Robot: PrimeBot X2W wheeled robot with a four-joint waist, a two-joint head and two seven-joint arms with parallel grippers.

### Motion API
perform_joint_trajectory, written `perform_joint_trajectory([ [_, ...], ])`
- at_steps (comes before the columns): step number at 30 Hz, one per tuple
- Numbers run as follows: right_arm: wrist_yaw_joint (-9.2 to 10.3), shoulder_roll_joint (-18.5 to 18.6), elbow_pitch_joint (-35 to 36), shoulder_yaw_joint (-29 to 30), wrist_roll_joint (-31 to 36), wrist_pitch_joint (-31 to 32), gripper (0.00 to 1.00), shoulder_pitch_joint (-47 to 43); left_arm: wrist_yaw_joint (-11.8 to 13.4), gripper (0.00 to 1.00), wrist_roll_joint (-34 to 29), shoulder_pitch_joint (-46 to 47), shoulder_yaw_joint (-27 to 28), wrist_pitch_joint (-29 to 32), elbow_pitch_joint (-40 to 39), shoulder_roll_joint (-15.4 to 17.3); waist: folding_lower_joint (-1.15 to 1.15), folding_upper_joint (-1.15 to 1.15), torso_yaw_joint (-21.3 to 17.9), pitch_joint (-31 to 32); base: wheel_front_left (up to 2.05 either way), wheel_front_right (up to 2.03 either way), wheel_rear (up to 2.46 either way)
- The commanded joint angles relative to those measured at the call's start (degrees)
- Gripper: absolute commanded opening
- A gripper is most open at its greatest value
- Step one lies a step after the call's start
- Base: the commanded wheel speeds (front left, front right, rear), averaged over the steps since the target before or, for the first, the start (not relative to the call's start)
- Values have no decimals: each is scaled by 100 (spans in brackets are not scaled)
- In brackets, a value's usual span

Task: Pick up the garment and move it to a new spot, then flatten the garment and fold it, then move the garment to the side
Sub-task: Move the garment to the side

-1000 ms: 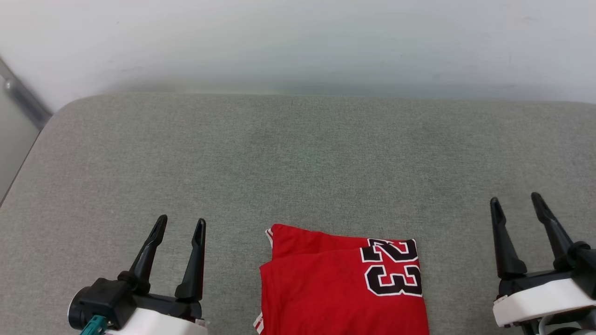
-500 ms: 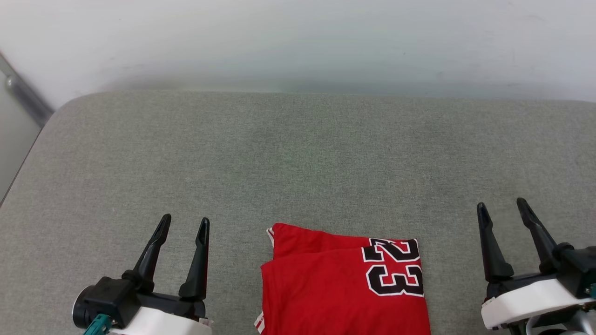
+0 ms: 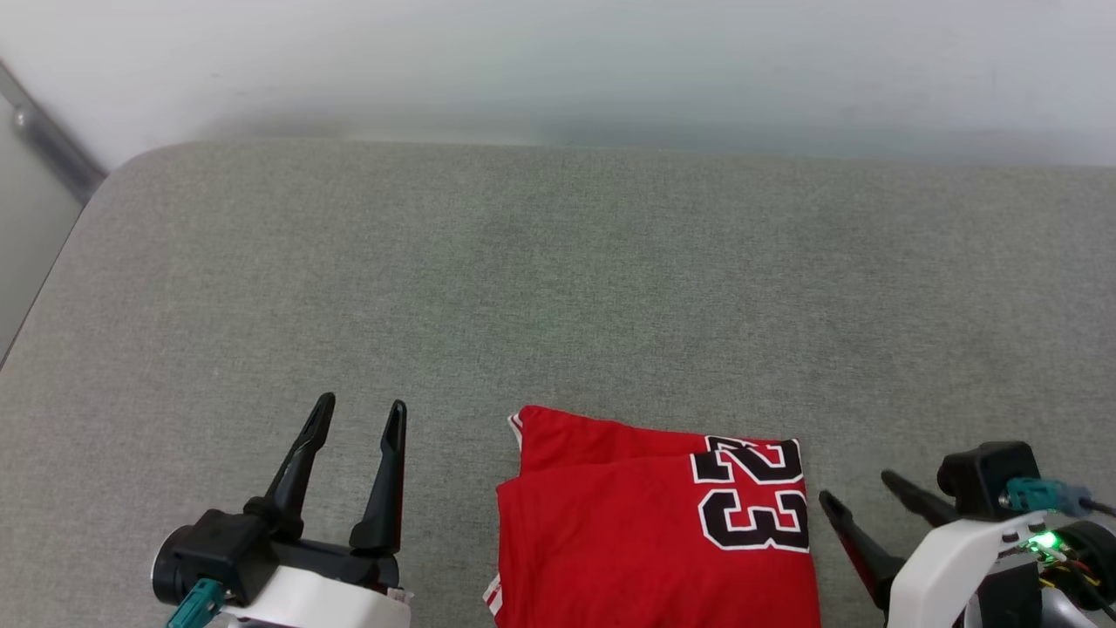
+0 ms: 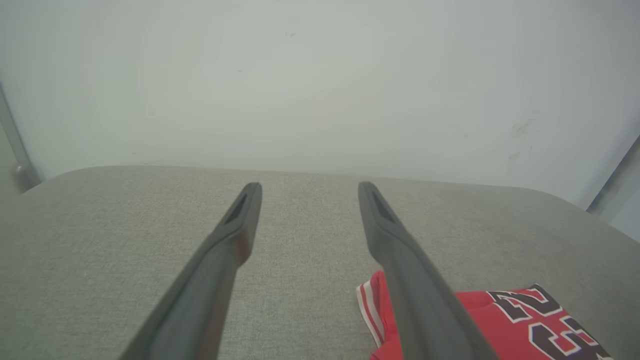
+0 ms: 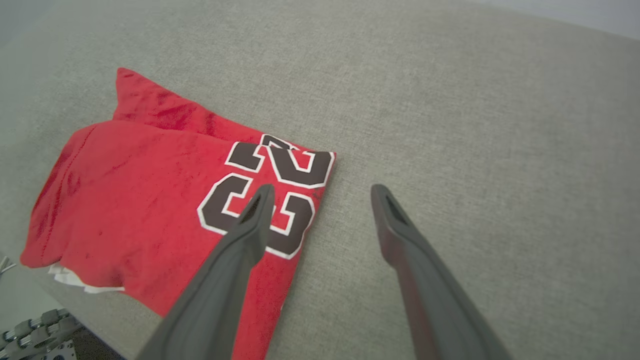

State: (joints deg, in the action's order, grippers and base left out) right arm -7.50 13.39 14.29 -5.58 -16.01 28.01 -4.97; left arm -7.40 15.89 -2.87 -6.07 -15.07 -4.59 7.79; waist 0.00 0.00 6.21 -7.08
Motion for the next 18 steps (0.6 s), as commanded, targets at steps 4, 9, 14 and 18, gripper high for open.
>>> perform_joint_trajectory([
  [4, 2, -57, 262, -18, -335, 1505, 100, 14, -10, 100, -4, 153, -106, -12, 44, -48, 0, 0, 135, -138, 0, 0, 0],
  [9, 2, -173, 213, 18, -198, 2466, 100, 185, -10, 100, 6, 294, -236, -12, 88, -39, 0, 0, 354, -300, 0, 0, 0],
  [14, 2, -476, -98, 105, -13, 2788, 100, 317, -10, 100, 17, 386, -304, -12, 110, -49, 0, 0, 568, -472, 0, 0, 0],
  [18, 2, -586, -453, -51, 63, 2927, 100, 407, -10, 100, 25, 451, -348, -12, 130, -43, 0, 0, 706, -577, 0, 0, 0],
])
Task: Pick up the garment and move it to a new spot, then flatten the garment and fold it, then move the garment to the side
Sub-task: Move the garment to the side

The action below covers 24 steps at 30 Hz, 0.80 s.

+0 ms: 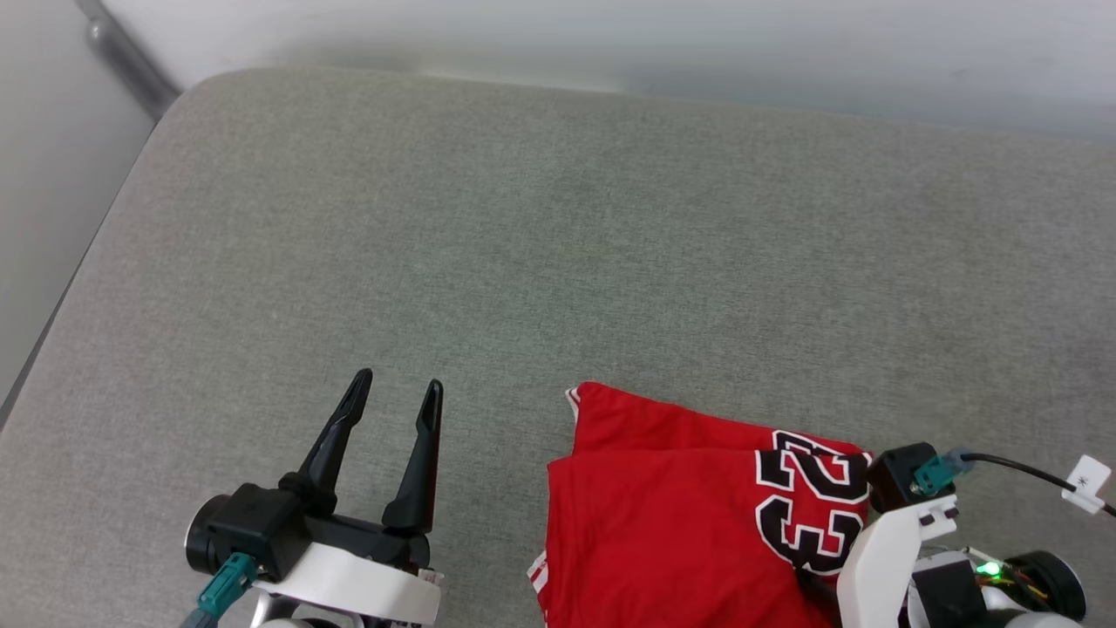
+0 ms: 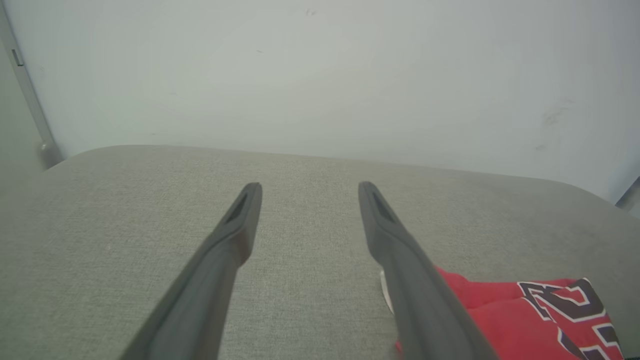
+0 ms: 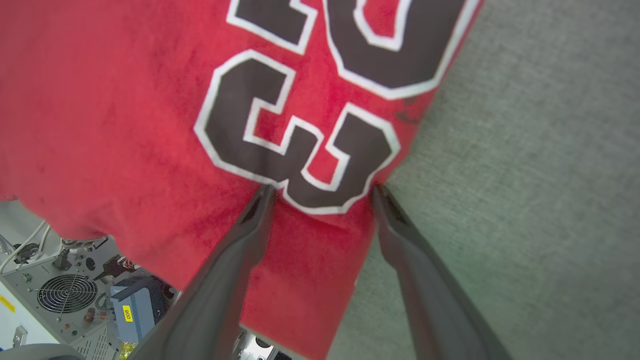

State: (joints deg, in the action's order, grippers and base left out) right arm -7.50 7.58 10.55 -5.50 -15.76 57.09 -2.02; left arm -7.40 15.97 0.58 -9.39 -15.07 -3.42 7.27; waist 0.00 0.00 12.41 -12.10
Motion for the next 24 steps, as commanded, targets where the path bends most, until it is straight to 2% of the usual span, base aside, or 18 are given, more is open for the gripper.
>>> perform_joint_trajectory([
  [1, 2, 29, -169, -125, 102, -28, 100, 139, -10, 100, 21, 125, -26, -12, 13, 4, 0, 0, 114, -98, 0, 0, 0],
  [4, 2, 57, -484, -357, 197, -110, 100, 170, -10, 100, 25, 150, -47, -12, 8, -1, 0, 0, 167, -154, 0, 0, 0],
  [5, 1, 39, -595, -427, 175, -125, 93, 157, -10, 100, 18, 161, -50, -12, 14, 2, 0, 0, 177, -163, 0, 0, 0],
  [7, 0, 88, -776, -560, 200, -176, 0, 188, -10, 100, 5, 191, -71, -12, 27, -3, 0, 0, 190, -175, 0, 0, 0],
  [14, 4, 379, -941, -822, 371, -489, 0, 511, -10, 100, 30, 119, -85, -12, 56, -28, 0, 0, -1, -120, 0, 0, 0],
  [16, 9, 755, -886, -1089, 540, -562, 0, 810, -10, 100, 29, 43, -138, -12, 69, -12, 0, 0, -207, -75, 0, 0, 0],
  [17, 9, 755, -886, -1089, 540, -562, 0, 810, -10, 100, 29, 43, -138, -12, 69, -12, 0, 0, -207, -75, 0, 0, 0],
  [18, 8, 1067, -813, -1322, 621, -571, 0, 1019, -10, 100, 44, 10, -152, -12, 47, -1, 0, 0, -393, -45, 0, 0, 0],
  [23, 4, 1896, -510, -1820, 741, -568, 0, 1578, -10, 100, 156, 29, -242, -12, -35, -76, 0, 0, -935, -74, 0, 0, 0],
  [24, 4, 1896, -510, -1820, 741, -568, 0, 1578, -10, 100, 156, 29, -242, -12, -35, -76, 0, 0, -935, -74, 0, 0, 0],
])
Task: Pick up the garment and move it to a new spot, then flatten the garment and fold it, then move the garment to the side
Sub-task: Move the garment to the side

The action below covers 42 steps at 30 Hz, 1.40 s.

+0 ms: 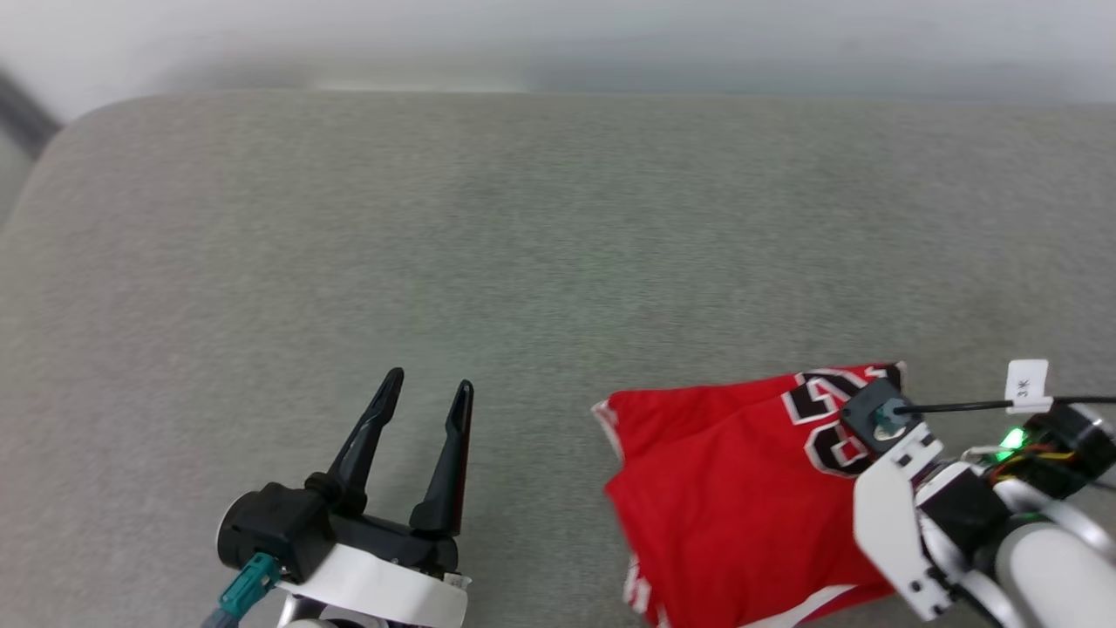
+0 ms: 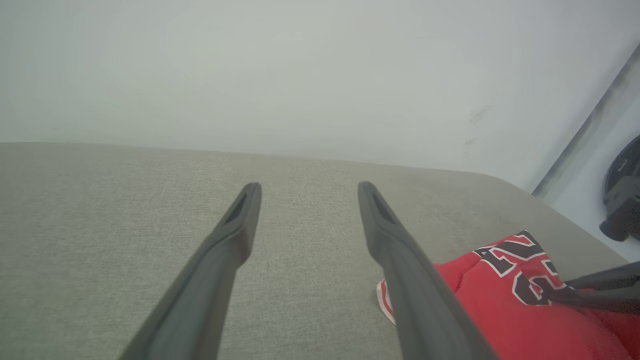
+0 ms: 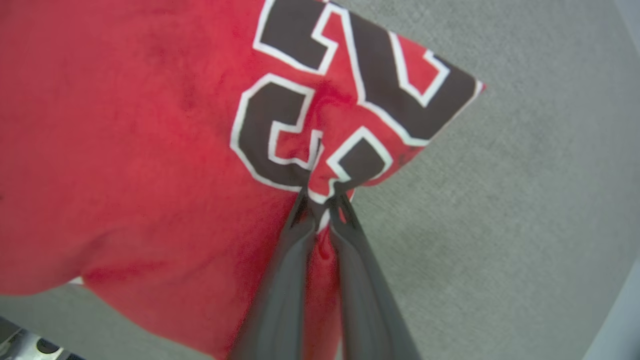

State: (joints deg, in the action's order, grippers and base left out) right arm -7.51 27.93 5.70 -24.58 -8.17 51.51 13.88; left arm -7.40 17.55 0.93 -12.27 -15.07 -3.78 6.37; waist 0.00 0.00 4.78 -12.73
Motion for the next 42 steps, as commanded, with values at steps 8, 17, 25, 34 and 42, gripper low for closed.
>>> perform_joint_trajectory([
  [8, 6, 1350, 178, -349, -96, 26, 0, 681, -11, 100, -121, 279, -311, -12, -55, -13, 0, 0, -1117, -432, 0, 0, 0],
  [17, 6, 2095, -441, 424, 121, -490, 0, 1124, -11, 100, -230, 812, -593, -12, -231, 189, 0, 0, -1686, -1324, 0, 0, 0],
  [25, 6, 2107, -1582, 1408, 648, -1157, 0, 1385, -11, 100, -318, 1296, -742, -12, -513, 440, 0, 0, -1678, -2050, 0, 0, 0],
  [34, 7, 2180, -2750, 2228, 997, -1901, 0, 1599, -11, 100, -469, 1599, -902, -12, -828, 557, 0, 0, -1512, -2505, 0, 0, 0],
  [42, 7, 1828, -3199, 2652, 1332, -2153, 12, 1810, -11, 100, -431, 1606, -898, -12, -780, 555, 0, 0, -1463, -2423, 0, 0, 0],
])
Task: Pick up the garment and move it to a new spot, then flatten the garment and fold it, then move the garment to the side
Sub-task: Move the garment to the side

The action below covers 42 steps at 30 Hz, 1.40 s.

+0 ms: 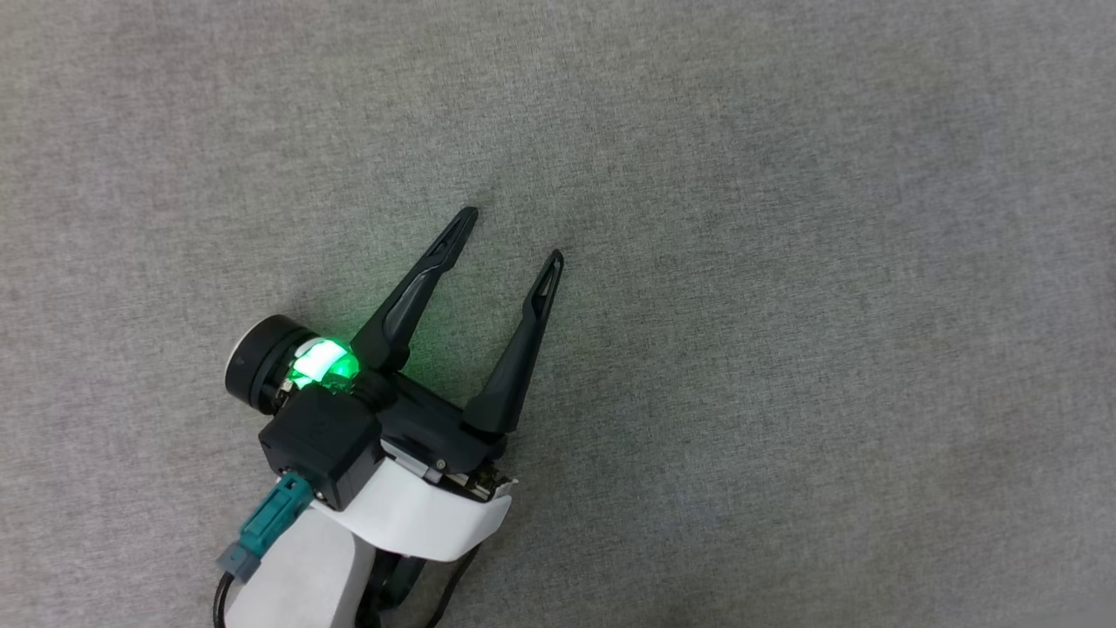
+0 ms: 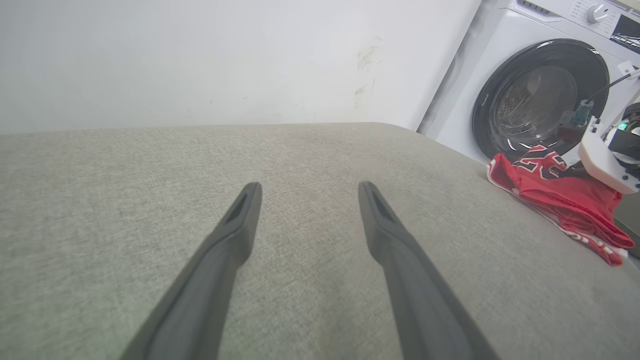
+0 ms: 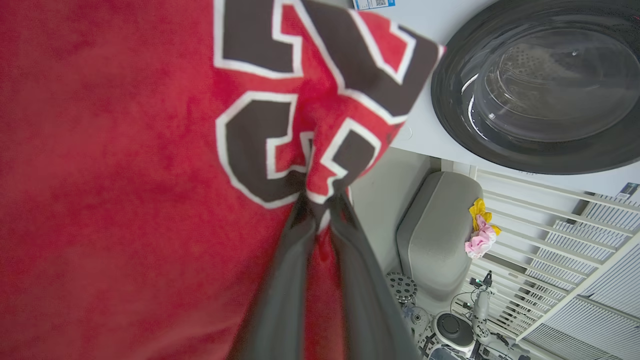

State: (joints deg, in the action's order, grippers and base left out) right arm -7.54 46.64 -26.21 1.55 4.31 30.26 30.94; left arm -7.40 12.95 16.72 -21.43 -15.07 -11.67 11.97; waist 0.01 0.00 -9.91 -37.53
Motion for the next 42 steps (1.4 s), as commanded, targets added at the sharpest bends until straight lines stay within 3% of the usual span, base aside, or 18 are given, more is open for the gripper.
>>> perform_joint_trajectory([
  [1, 10, -104, 2, 63, 108, -34, 100, 118, -11, 100, 40, 10, 29, -12, 21, -27, -1, 0, 9, 108, 0, 0, 0],
  [8, 10, -361, 320, 180, 311, -94, 100, 166, -11, 100, 157, -177, 161, -12, 179, -211, -1, 0, 120, 775, 0, 0, 0],
  [17, 10, -876, 1179, 487, -17, -451, 100, -293, -11, 100, 488, -704, 673, -12, 410, -452, -1, 0, 468, 1886, 0, 0, 0],
  [25, 9, -2141, 2228, 845, -320, -1304, 100, -830, -11, 100, 385, -1218, 1174, -11, 552, -469, -1, 0, 807, 2625, 0, 0, 0],
  [35, 8, -3719, 3205, 908, -538, -2648, 100, -1836, -11, 100, 279, -1556, 1575, -11, 616, -563, -1, 0, 1103, 3083, 0, 0, 0],
  [38, 10, -4050, 3288, 851, -660, -3063, 100, -2216, -11, 100, 281, -1622, 1639, -11, 663, -606, -1, 0, 1176, 3177, 0, 0, 0],
  [42, 9, -4221, 3201, 776, -827, -3384, 100, -2485, -11, 100, 312, -1703, 1677, -11, 731, -622, -1, 0, 1211, 3254, 0, 0, 0],
])
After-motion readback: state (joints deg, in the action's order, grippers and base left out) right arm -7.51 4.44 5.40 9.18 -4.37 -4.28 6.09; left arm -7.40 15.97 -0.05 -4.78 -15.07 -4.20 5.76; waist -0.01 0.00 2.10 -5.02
